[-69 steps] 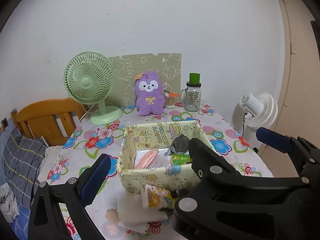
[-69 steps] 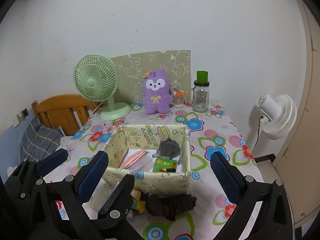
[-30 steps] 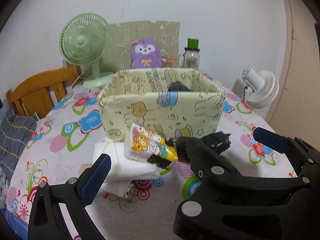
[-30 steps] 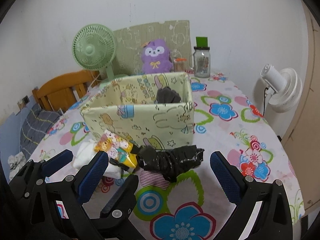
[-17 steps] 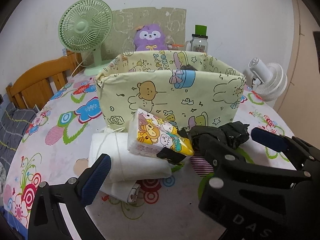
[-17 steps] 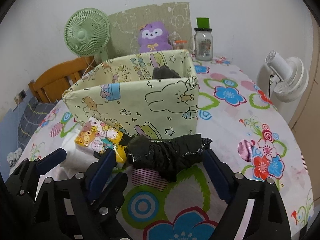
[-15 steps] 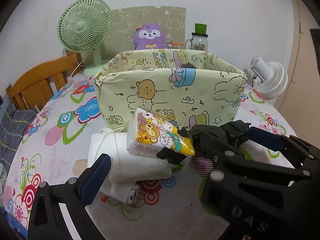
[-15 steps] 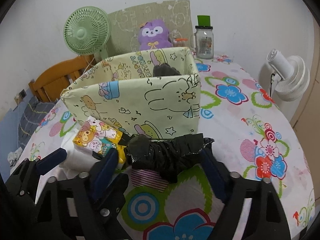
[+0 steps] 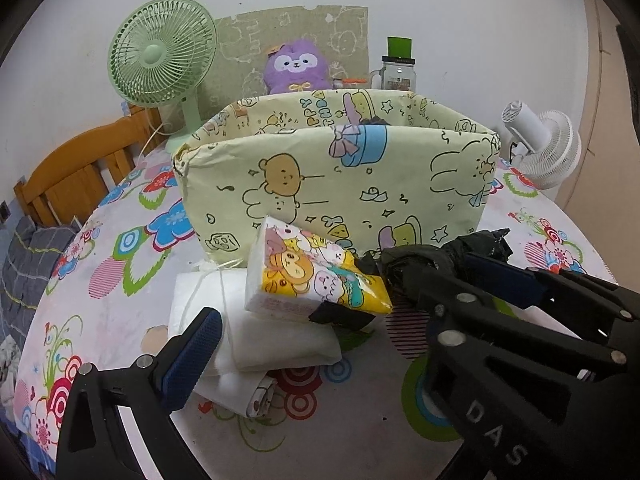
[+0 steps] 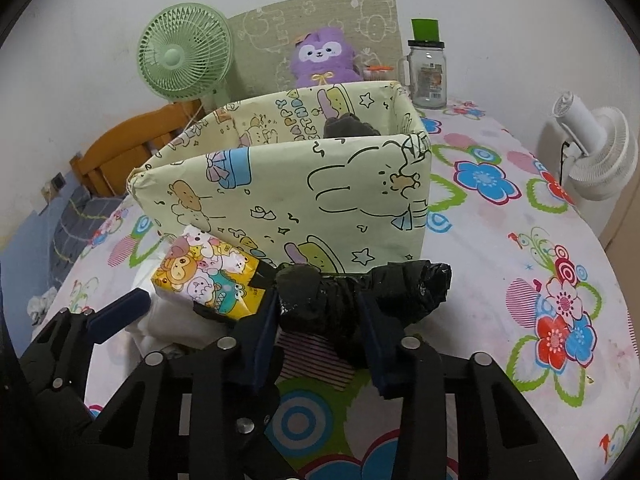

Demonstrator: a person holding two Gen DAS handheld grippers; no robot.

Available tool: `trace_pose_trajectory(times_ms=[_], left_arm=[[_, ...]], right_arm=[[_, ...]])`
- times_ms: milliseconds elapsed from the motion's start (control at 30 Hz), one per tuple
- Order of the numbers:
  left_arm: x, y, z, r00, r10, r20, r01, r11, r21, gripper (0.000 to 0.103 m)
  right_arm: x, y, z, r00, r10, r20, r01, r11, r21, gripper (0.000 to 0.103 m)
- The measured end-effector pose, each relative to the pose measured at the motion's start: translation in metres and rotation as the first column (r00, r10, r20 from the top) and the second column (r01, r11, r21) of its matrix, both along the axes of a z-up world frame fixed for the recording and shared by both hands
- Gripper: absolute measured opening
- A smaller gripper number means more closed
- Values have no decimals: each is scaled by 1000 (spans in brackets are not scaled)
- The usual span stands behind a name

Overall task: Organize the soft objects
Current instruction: 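Grasp the cartoon tissue pack with the left tool while the right tool grasps the black plastic bag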

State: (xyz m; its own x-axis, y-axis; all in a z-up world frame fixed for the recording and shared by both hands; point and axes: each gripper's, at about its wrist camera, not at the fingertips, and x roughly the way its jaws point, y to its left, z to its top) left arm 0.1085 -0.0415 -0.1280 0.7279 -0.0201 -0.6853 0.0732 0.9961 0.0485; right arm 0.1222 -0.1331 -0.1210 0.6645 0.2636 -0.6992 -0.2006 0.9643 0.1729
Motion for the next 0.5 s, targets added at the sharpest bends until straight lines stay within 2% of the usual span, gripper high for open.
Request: trace_pose_trajectory(times_ms=[100,500], left_arm=[[2,-1,2,1000,2,6,-2,1000,1,103],[15,-4,2,999,17,37,-18,999,28,101]], right_arm=[[-3,-1,4,1000,0,16,0,1000,-6,29],[-8,-5,13,998,-44,53,45,999,-15,24]])
